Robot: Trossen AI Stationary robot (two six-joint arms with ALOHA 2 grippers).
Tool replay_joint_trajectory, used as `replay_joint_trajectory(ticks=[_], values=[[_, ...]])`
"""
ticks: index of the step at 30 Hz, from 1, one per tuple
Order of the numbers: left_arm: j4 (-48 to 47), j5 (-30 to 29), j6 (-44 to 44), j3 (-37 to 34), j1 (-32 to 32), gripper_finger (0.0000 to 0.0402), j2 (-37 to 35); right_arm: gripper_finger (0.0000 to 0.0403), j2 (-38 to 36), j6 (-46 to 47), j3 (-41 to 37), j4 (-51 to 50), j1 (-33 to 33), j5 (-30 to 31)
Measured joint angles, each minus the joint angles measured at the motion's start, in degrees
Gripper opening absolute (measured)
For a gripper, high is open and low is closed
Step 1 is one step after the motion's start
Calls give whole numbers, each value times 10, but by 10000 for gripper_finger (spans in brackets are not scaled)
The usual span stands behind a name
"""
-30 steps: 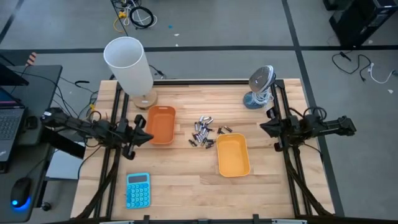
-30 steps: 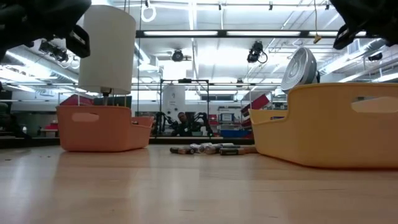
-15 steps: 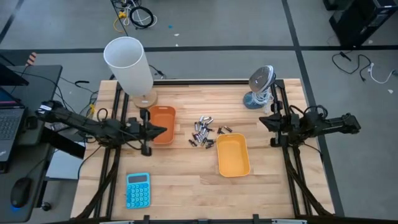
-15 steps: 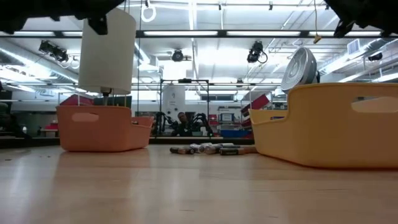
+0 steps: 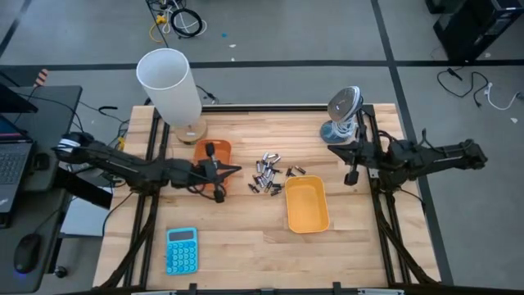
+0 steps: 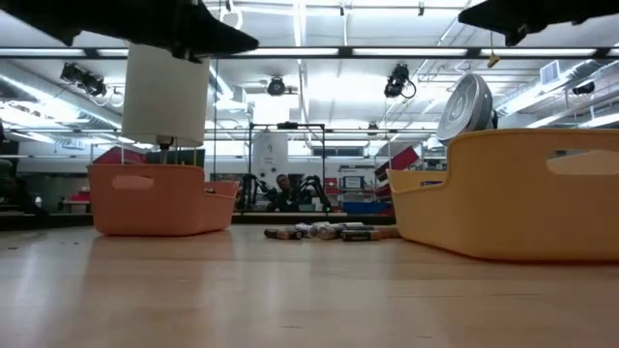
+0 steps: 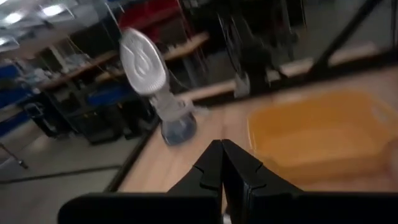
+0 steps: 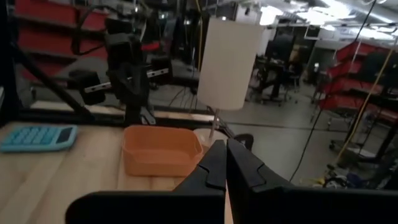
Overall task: Sort batteries
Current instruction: Put the silver battery into the orange bin
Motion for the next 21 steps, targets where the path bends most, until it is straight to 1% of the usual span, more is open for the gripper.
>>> replay_joint_trajectory(ticks=[5,9,11,15,16,18,21], values=[[-152,35,-14,79,14,8,33,0,16,0,20,-23,0,0],[-249,71,-13,133,31,8,56,0,16,3,20,-27,0,0],[-273,95,-13,150,43,8,71,0,16,7,20,-30,0,0],[-293,189,1,164,70,8,108,0,16,11,20,-37,0,0],[-296,202,2,164,75,8,116,0,16,14,20,-38,0,0],[-296,216,11,164,82,8,133,0,16,18,20,-44,0,0],[-294,217,26,164,86,8,156,0,16,22,20,-50,0,0]])
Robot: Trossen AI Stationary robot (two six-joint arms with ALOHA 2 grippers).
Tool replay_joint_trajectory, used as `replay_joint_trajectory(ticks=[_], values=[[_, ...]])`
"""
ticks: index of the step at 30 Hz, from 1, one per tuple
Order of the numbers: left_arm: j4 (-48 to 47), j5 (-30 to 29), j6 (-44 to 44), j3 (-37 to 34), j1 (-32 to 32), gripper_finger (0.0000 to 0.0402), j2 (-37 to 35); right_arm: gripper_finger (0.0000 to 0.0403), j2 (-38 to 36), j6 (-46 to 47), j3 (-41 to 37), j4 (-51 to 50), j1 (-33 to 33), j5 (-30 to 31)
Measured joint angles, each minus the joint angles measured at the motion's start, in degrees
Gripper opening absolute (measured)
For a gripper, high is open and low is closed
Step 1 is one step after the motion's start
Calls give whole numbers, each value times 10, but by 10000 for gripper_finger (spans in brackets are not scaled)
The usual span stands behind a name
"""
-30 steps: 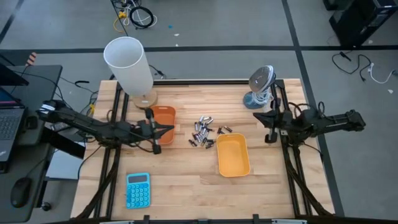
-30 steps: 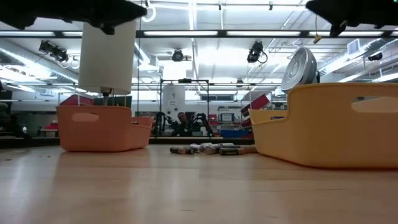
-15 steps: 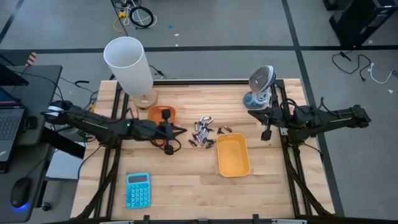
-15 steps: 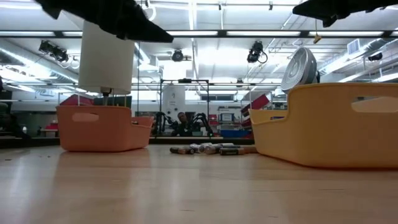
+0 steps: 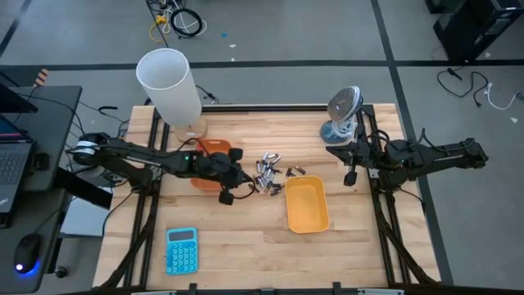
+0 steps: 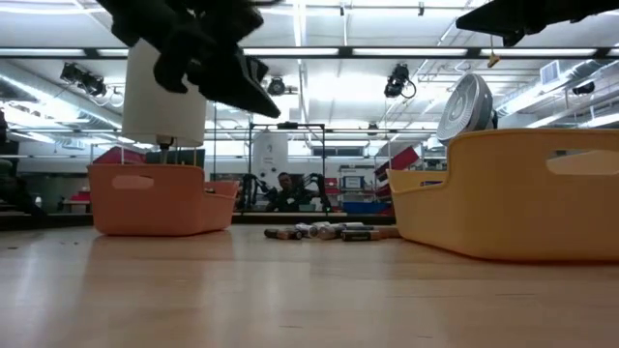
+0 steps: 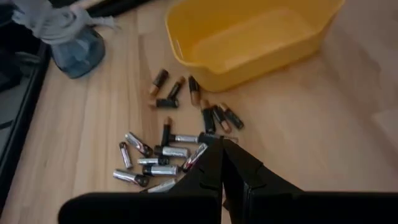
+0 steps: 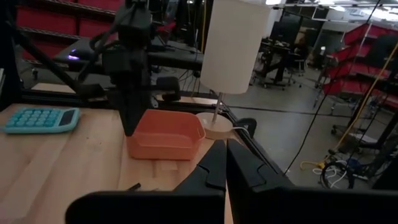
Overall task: Sort batteries
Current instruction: Put the silver battery into the orange bin
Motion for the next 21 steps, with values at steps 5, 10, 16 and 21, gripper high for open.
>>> replay_joint_trajectory(ticks=[5,10,16,21], values=[[12,0,19,0,5,8,30,0,0,6,0,-6,0,0],[41,0,29,0,6,8,72,0,0,6,0,-8,0,0],[74,-31,34,0,6,8,115,0,0,6,0,-8,0,0],[95,-60,35,0,6,8,126,0,0,6,0,-9,-4,0]])
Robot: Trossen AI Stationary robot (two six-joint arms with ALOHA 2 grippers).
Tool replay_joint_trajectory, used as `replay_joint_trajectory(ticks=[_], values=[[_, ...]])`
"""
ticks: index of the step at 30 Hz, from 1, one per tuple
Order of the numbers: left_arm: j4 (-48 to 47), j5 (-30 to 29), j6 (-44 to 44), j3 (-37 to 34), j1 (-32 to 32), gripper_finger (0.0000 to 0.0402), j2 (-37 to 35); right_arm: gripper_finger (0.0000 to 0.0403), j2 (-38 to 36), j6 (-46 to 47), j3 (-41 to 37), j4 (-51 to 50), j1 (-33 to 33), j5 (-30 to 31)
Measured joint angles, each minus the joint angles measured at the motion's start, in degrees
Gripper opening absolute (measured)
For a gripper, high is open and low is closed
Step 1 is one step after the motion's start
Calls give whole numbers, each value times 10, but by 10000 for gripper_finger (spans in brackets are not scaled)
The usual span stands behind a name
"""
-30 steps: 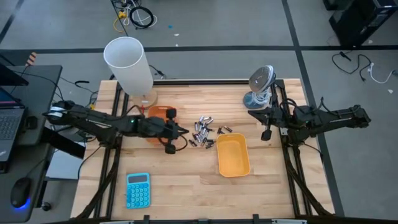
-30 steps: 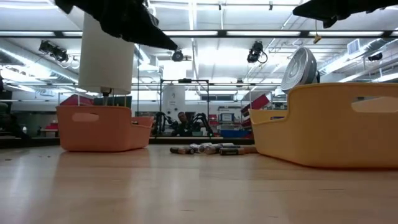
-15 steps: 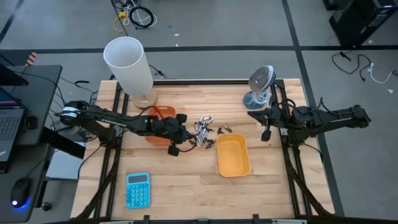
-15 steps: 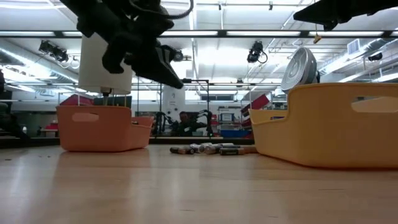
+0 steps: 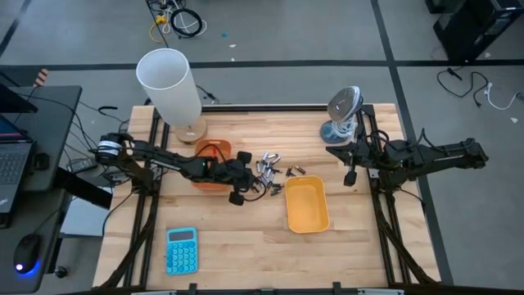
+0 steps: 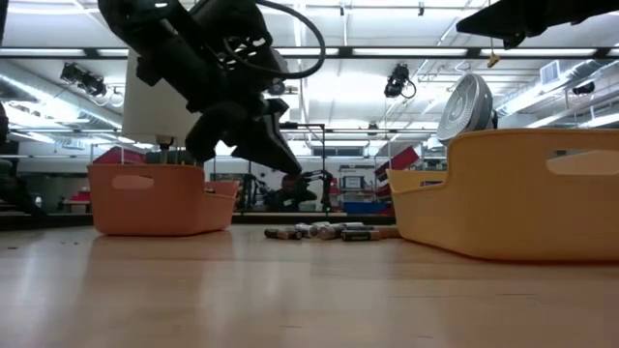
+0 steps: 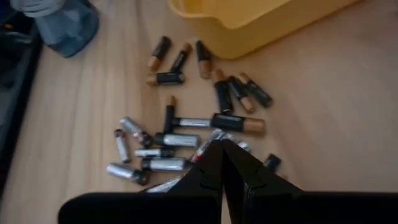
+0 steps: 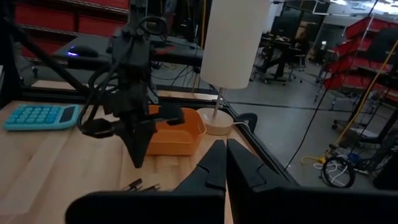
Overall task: Sort batteries
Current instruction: Put the silver battery into the orange bin
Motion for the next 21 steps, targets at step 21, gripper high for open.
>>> replay_joint_trajectory(ticks=[21], values=[[105,-77,29,0,31,8,0,1,0,0,0,-4,-24,0]])
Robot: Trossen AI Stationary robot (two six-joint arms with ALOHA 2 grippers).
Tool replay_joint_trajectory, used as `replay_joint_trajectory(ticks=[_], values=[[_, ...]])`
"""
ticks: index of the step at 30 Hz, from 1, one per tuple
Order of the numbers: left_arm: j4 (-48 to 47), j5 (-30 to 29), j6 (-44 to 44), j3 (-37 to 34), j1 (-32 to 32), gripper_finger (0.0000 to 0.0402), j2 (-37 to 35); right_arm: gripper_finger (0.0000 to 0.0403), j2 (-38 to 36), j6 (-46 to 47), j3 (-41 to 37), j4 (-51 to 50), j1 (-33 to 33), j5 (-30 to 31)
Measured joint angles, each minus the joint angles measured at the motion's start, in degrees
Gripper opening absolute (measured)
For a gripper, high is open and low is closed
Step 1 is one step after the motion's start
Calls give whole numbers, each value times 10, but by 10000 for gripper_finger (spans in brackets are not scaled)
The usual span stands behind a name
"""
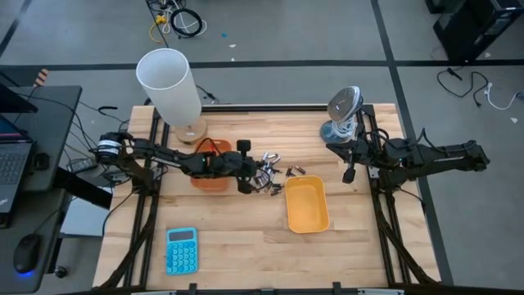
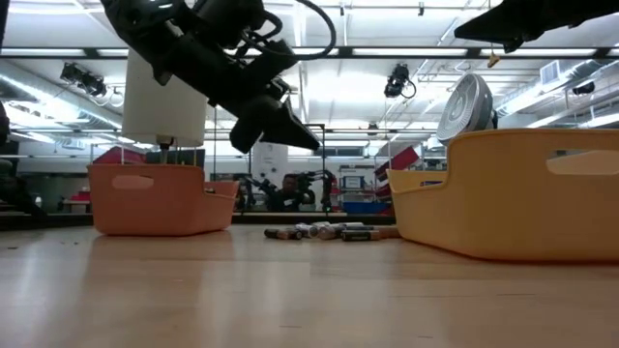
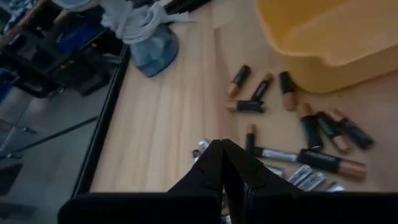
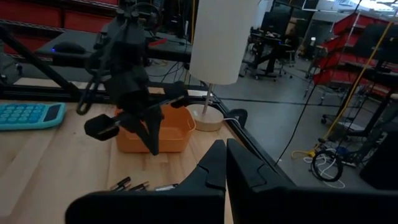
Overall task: Sort batteries
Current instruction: Put the silver battery into the orange bin
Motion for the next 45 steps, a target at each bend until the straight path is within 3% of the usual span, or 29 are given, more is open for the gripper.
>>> replay_joint_trajectory(ticks=[2,7,10,28,45], values=[[-12,16,0,0,9,8,0,1,0,0,0,0,-1,0],[-68,176,-2,0,28,8,0,0,0,0,0,-1,-2,0],[-83,227,-3,0,30,8,0,1,0,0,0,-3,-2,0],[-5,213,-19,0,30,8,71,2,0,0,0,-20,-2,0],[-55,213,-19,0,43,8,75,1,0,2,0,-25,-2,-1]])
